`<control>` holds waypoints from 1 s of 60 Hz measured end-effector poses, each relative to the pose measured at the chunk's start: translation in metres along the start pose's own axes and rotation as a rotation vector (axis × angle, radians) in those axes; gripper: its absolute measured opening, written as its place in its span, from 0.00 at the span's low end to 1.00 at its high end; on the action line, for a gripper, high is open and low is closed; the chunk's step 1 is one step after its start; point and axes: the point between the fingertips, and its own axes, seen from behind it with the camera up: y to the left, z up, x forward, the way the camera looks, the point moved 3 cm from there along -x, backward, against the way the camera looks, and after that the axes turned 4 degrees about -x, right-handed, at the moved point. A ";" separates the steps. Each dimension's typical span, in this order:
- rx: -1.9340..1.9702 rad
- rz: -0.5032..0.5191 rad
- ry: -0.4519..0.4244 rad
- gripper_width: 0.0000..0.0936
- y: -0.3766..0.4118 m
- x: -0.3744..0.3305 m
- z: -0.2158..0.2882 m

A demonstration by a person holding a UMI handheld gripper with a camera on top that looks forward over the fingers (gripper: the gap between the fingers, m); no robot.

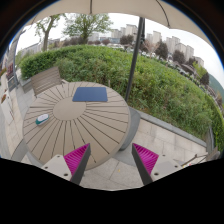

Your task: Arrange mouse

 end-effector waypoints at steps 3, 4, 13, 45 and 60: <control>0.009 0.008 0.003 0.91 0.003 0.000 0.000; 0.011 0.012 0.004 0.91 0.005 0.000 0.000; 0.004 0.017 -0.002 0.91 0.052 -0.008 0.009; -0.081 0.194 -0.024 0.91 0.290 -0.007 0.015; -0.073 0.245 -0.034 0.91 0.373 0.025 0.014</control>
